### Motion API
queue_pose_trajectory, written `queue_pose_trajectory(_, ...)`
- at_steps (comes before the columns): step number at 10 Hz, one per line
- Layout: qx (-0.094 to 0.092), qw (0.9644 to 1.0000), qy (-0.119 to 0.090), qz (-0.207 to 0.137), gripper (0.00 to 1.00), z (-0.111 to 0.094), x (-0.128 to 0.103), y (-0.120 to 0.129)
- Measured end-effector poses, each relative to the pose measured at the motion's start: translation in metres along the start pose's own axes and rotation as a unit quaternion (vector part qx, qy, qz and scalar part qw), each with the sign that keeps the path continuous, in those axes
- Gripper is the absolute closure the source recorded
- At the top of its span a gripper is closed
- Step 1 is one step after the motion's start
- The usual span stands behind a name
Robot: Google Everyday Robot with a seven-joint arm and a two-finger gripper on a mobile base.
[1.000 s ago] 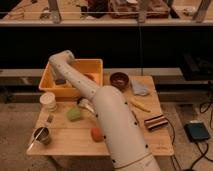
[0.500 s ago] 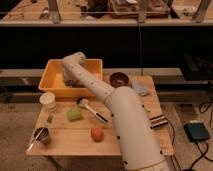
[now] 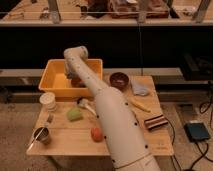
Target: Wipe tray with sponge
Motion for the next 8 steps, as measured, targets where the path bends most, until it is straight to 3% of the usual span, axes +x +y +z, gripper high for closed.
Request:
queue_pose_trajectory(4,0.009,0.9997,-0.001,-0.021,0.80,0.003,0.005,-0.013)
queue_pose_trajectory(8,0.053,0.9956,-0.003,-0.078,0.80,0.005,-0.023,-0.082)
